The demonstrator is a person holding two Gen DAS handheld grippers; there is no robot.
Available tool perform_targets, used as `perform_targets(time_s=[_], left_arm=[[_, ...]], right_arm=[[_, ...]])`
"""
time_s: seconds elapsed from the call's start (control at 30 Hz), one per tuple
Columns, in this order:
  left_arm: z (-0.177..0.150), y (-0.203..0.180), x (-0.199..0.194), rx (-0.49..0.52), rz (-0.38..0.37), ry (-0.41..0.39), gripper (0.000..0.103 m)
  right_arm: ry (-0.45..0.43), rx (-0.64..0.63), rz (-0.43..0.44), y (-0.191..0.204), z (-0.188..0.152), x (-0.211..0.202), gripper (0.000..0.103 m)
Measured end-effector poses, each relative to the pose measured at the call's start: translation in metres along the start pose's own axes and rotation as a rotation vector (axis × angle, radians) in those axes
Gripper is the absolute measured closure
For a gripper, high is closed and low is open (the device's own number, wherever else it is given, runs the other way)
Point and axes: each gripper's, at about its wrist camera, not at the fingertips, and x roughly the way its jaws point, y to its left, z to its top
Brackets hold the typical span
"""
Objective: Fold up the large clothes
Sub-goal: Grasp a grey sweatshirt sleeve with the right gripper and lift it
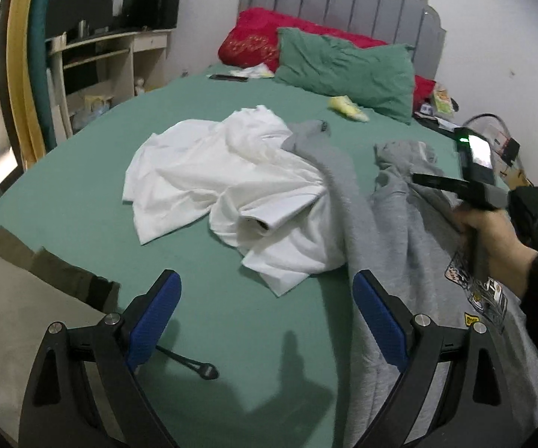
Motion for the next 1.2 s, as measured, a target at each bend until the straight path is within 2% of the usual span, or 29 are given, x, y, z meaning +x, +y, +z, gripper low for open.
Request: perform_targets(time_s=[0.03,0.07,0.1,0.13,0.2,0.3,0.4,0.47,0.53,0.57,0.73,0.8,0.87,0.9,0.93,1.0,1.1,1.2], left_arm=[[0.002,0.002,0.0,-0.006,0.0,-0.004,0.007],[0.003,0.003,-0.003,-0.01,-0.003,-0.008,0.007],[0.005,0.005,-0.001,-0.013,-0.004,-0.007,0.007],[0.006,0.007,-0.001,-0.016,-0.003,0.001,0.007],[0.008,0.008,0.001,-0.022,-0.008,0.01,0.007],[0.011,0.007,-0.003,-0.026,-0.013,0.001,0.007],[0.012,0.007,-0.013,-0.015,-0.029,0.004,0.007],[0.012,0.008,-0.021,-0.011,-0.043,-0.004,0.007],[0.011,0.013,-0.028,-0.025,-0.044,-0.012,0.007],[0.011,0.016,-0.03,-0.037,-0.05,-0.011,0.007],[0.012,0.032,-0.039,-0.08,-0.058,-0.005,0.007],[0.013,0.04,-0.046,-0.087,-0.061,-0.015,0.007],[0.014,0.048,-0.048,-0.095,-0.053,-0.014,0.007],[0.013,0.053,-0.048,-0.104,-0.049,-0.013,0.007],[0.014,0.06,-0.048,-0.121,-0.045,-0.009,0.007],[0.016,0.073,-0.046,-0.161,-0.042,-0.001,0.007],[0.021,0.093,-0.045,-0.228,-0.039,-0.004,0.007],[0.023,0.104,-0.043,-0.265,-0.031,-0.005,0.007]], right_arm=[[0.026,0.0,-0.006,0.002,0.005,0.014,0.051],[0.062,0.007,-0.013,0.003,0.008,0.024,0.063],[0.07,0.015,-0.015,0.001,0.009,0.025,0.087],[0.067,0.03,-0.017,-0.004,0.013,0.022,0.095],[0.032,0.076,-0.013,-0.016,0.019,0.004,0.096],[-0.056,0.081,0.025,-0.029,0.029,-0.046,0.096],[-0.119,0.031,0.17,-0.027,0.024,-0.108,0.096],[-0.118,-0.011,0.253,-0.015,0.014,-0.144,0.096],[-0.089,-0.055,0.318,0.004,-0.005,-0.169,0.096],[-0.071,-0.074,0.323,0.014,-0.014,-0.172,0.096],[0.086,-0.092,0.349,0.059,-0.078,-0.15,0.095],[0.174,-0.09,0.356,0.07,-0.1,-0.132,0.092],[0.259,-0.106,0.305,0.075,-0.115,-0.114,0.085],[0.251,-0.105,0.306,0.073,-0.113,-0.116,0.069],[0.247,-0.094,0.307,0.072,-0.11,-0.121,0.045],[0.203,-0.068,0.272,0.071,-0.095,-0.138,0.02],[0.063,-0.095,0.303,0.077,-0.055,-0.165,0.019],[0.042,-0.107,0.289,0.094,-0.012,-0.147,0.019]])
